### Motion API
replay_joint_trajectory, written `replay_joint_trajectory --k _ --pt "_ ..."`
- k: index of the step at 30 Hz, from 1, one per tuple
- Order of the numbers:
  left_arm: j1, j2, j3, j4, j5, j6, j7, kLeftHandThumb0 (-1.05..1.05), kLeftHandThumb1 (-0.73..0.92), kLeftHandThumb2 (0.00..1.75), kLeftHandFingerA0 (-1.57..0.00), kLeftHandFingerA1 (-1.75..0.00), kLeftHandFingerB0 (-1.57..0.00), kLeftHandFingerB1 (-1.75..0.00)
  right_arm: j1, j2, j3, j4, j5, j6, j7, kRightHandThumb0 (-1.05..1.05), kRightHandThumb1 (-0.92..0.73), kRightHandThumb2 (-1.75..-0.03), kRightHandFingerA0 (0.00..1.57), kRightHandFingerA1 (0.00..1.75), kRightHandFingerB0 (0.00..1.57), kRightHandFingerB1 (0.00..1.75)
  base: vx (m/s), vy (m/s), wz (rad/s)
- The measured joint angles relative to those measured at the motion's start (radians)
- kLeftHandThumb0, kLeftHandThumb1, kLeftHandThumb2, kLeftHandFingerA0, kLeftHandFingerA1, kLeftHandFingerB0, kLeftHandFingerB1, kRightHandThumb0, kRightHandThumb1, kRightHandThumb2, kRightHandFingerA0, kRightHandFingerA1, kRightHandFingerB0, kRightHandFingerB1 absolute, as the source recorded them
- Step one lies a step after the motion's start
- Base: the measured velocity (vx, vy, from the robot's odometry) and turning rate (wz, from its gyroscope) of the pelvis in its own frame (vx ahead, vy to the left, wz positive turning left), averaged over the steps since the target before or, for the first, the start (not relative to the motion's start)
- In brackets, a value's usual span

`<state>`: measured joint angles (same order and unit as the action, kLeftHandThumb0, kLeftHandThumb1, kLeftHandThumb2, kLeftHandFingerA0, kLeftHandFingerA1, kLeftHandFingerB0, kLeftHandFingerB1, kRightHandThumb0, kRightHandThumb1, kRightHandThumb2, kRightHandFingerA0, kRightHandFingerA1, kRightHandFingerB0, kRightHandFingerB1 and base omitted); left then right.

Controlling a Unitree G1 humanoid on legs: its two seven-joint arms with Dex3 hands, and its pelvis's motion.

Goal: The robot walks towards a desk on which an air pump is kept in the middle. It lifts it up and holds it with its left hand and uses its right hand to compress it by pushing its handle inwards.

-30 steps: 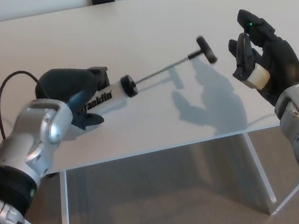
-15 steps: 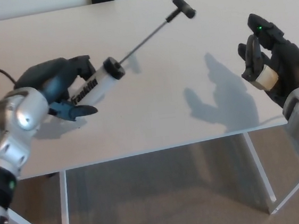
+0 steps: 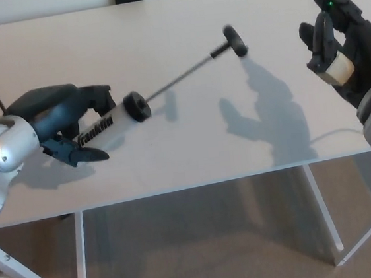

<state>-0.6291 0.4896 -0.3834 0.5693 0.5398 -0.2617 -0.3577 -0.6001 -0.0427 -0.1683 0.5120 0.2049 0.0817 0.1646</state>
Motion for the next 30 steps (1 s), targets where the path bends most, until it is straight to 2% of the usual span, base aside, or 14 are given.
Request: replay_joint_trajectory --k 5,6,10,11,12,13,15,16,19,21,22,23,24,30 --pt "0.000 0.021 -0.028 -0.019 0.031 -0.013 0.012 -0.08 0.82 0.57 -0.58 -1.70 -0.50 -1.45 -0.023 -0.002 0.000 -0.007 0.002 0.007 0.005 -0.89 -0.82 -1.13 0.07 0.26 0.08 0.18 0.00 0.000 0.00" --pt "0.000 0.024 -0.035 -0.022 0.039 -0.016 0.015 -0.03 0.81 0.56 -0.66 -1.69 -0.51 -1.46 -0.032 -0.003 0.001 -0.009 0.003 0.008 0.007 -0.91 -0.80 -1.14 0.07 0.27 0.08 0.18 0.00 0.000 0.00" --pt "0.001 0.030 -0.045 -0.039 0.061 -0.019 0.022 -0.05 0.79 0.54 -0.63 -1.69 -0.49 -1.46 -0.057 -0.005 0.016 -0.014 -0.001 0.018 0.009 -0.86 -0.77 -1.13 0.02 0.30 0.06 0.20 0.00 0.000 0.00" --pt "0.001 0.030 -0.046 -0.044 0.064 -0.019 0.023 -0.05 0.84 0.57 -0.66 -1.70 -0.50 -1.47 -0.060 -0.005 0.020 -0.015 -0.001 0.019 0.009 -0.81 -0.76 -1.04 0.05 0.30 0.00 0.21 0.00 0.000 0.00" --pt "0.001 0.030 -0.047 -0.050 0.069 -0.019 0.023 -0.05 0.84 0.57 -0.66 -1.70 -0.50 -1.47 -0.064 -0.003 0.026 -0.017 -0.002 0.021 0.009 -0.81 -0.76 -1.04 0.05 0.30 0.00 0.21 0.00 0.000 0.00" --pt "0.000 0.030 -0.047 -0.052 0.071 -0.019 0.023 -0.05 0.81 0.55 -0.64 -1.70 -0.48 -1.48 -0.066 -0.002 0.028 -0.017 -0.002 0.022 0.009 -0.79 -0.91 -0.68 0.06 0.25 0.03 0.22 0.00 0.000 0.00" --pt "0.000 0.030 -0.050 -0.059 0.076 -0.019 0.022 -0.05 0.81 0.55 -0.64 -1.70 -0.48 -1.48 -0.071 0.001 0.035 -0.010 -0.001 0.026 0.010 -0.79 -0.91 -0.68 0.06 0.25 0.03 0.22 0.00 0.000 0.00" --pt "-0.001 0.030 -0.050 -0.060 0.078 -0.019 0.022 -0.07 0.78 0.49 -0.70 -1.75 -0.48 -1.51 -0.072 0.001 0.037 -0.007 -0.002 0.027 0.010 -0.84 -0.76 -1.13 0.00 0.24 0.03 0.20 0.00 0.000 0.00" --pt "-0.002 0.030 -0.054 -0.060 0.082 -0.019 0.022 -0.08 0.78 0.50 -0.70 -1.75 -0.49 -1.51 -0.074 0.001 0.043 0.005 -0.002 0.032 0.010 -0.83 -0.74 -1.12 0.00 0.25 0.05 0.22 0.00 0.000 0.00" --pt "-0.011 0.030 -0.057 -0.057 0.086 -0.023 0.022 -0.06 0.79 0.56 -0.68 -1.70 -0.50 -1.48 -0.074 0.001 0.051 0.023 -0.002 0.040 0.016 -0.84 -0.76 -1.13 0.00 0.25 0.05 0.21 0.00 0.000 0.00" --pt "-0.011 0.030 -0.057 -0.057 0.086 -0.023 0.022 -0.09 0.73 0.57 -0.58 -1.74 -0.51 -1.46 -0.074 0.001 0.051 0.023 -0.002 0.040 0.016 -0.83 -0.77 -1.14 0.00 0.23 0.00 0.19 0.00 0.000 0.00" --pt "-0.018 0.030 -0.057 -0.054 0.087 -0.027 0.022 -0.09 0.73 0.57 -0.58 -1.74 -0.51 -1.46 -0.074 0.002 0.058 0.031 -0.003 0.044 0.019 -0.83 -0.77 -1.14 0.00 0.23 0.00 0.19 0.00 0.000 0.00" --pt "-0.018 0.030 -0.057 -0.054 0.087 -0.027 0.022 -0.07 0.78 0.56 -0.68 -1.72 -0.49 -1.49 -0.074 0.002 0.058 0.031 -0.003 0.044 0.019 -0.88 -0.81 -1.14 0.00 0.19 0.00 0.12 0.00 0.000 0.00" --pt "-0.035 0.030 -0.057 -0.047 0.087 -0.038 0.023 -0.10 0.74 0.48 -0.67 -1.75 -0.46 -1.50 -0.075 0.002 0.082 0.080 -0.012 0.043 0.028 -0.86 -0.79 -1.13 0.00 0.20 0.00 0.14 0.00 0.000 0.00"
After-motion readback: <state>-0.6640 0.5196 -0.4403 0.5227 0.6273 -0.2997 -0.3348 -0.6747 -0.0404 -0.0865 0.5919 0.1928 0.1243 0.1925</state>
